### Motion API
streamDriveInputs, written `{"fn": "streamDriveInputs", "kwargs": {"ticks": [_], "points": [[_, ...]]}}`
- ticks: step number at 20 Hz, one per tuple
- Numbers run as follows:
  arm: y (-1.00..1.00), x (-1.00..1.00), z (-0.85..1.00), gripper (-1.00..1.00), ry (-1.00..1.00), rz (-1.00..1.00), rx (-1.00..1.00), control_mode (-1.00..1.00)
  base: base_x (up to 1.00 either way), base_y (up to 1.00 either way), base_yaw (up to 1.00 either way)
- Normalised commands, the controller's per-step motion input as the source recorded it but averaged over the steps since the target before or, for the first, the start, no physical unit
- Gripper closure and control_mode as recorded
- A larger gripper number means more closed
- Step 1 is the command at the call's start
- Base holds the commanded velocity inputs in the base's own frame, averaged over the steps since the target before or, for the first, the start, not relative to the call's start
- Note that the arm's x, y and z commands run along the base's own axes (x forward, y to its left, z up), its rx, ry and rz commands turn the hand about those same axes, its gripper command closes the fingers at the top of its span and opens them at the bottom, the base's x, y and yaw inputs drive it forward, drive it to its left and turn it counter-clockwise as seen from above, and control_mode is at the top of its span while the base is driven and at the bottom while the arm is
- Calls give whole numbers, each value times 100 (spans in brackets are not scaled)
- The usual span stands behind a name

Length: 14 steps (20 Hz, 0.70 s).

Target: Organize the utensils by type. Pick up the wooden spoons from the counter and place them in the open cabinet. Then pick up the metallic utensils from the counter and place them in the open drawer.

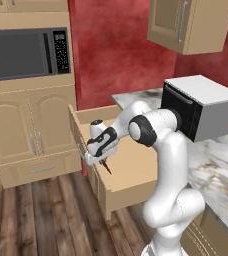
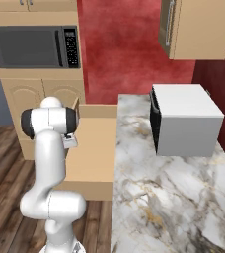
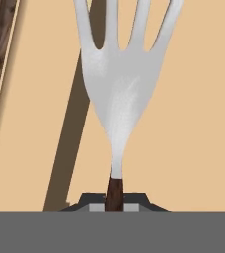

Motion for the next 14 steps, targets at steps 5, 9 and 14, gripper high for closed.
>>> {"fn": "streamDriveInputs", "kwargs": {"ticks": [5,9,14], "points": [[-5,18,-2,100,0,0,0,-100,0,0,0],[-16,19,0,100,0,0,0,-100,0,0,0],[-39,14,0,100,0,-3,0,-100,0,0,0]]}}
